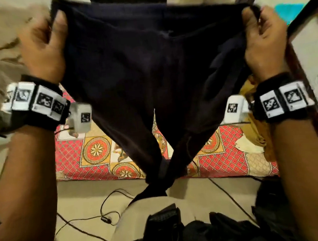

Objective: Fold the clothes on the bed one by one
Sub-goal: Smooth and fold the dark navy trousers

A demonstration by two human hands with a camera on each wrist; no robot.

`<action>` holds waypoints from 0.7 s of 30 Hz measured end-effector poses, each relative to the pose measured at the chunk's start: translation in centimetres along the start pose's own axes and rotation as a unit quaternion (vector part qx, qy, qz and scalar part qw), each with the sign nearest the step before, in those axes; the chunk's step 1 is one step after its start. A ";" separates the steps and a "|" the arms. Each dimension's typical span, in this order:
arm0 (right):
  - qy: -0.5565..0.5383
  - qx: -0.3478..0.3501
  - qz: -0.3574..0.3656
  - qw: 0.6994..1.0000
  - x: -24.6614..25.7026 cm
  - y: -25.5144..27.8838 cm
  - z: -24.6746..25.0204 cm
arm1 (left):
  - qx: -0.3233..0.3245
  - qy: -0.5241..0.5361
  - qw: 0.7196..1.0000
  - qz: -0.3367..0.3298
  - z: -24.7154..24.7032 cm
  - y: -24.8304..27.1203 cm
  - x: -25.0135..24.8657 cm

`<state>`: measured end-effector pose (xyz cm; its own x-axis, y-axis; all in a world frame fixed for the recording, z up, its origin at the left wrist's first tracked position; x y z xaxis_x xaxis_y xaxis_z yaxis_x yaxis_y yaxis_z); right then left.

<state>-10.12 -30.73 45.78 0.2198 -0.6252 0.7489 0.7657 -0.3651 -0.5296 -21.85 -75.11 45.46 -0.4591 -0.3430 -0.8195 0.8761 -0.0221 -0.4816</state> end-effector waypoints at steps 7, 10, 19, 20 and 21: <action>0.092 0.051 -0.139 0.985 -12.6 4.4 -7.9 | 0.126 -0.064 0.975 0.170 -5.7 1.1 14.8; 0.106 0.070 -0.208 0.970 -16.8 5.5 -10.9 | 0.144 -0.108 0.970 0.165 -7.5 0.3 18.8; 0.028 0.074 -0.326 0.942 -30.4 -6.9 -24.7 | 0.163 -0.101 0.944 0.269 -18.5 -10.5 32.6; 0.016 0.072 -0.333 0.940 -32.1 -8.6 -26.2 | 0.159 -0.062 0.948 0.269 -20.4 -11.8 33.9; -0.002 0.069 -0.342 0.937 -34.1 -9.6 -27.7 | 0.160 -0.040 0.947 0.277 -22.3 -12.5 36.1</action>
<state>-41.71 -25.03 14.31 -0.3485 -0.2759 0.8958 0.7991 -0.5869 0.1301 -52.65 -66.25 14.96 0.0844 -0.4548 -0.8866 0.9847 -0.0980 0.1441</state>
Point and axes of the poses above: each hand's wrist, its own y-axis away from the middle knuckle, its own z-axis out of the back of the hand, x = y × z, the point moved 9 cm from there along -y, towards the middle knuckle, and after that the axes turned 2 degrees about x, right-handed, at the moved point
